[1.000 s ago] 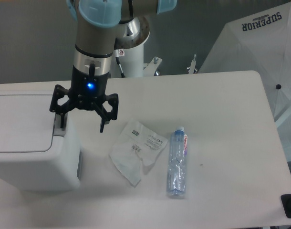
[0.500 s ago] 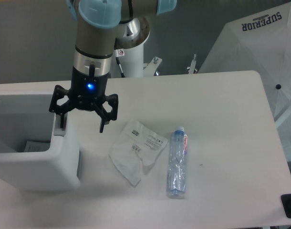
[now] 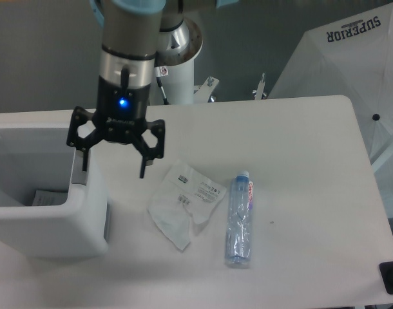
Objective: Open the trash can
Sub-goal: 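Push the lid edge with the gripper to swing the lid open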
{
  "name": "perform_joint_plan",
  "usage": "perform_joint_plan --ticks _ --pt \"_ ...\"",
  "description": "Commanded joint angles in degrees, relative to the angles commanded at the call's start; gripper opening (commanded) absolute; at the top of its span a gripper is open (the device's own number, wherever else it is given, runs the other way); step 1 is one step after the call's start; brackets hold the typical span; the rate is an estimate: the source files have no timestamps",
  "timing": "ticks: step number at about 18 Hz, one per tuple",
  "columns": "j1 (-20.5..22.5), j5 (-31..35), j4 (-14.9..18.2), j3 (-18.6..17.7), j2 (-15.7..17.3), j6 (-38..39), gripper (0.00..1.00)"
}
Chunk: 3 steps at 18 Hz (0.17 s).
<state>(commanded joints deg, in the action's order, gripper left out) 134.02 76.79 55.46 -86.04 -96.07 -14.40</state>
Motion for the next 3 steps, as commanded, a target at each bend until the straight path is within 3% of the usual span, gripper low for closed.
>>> perform_joint_plan --ticks 3 --pt "2.5 5.4 0.5 -0.2 -0.1 -3.3 1.0"
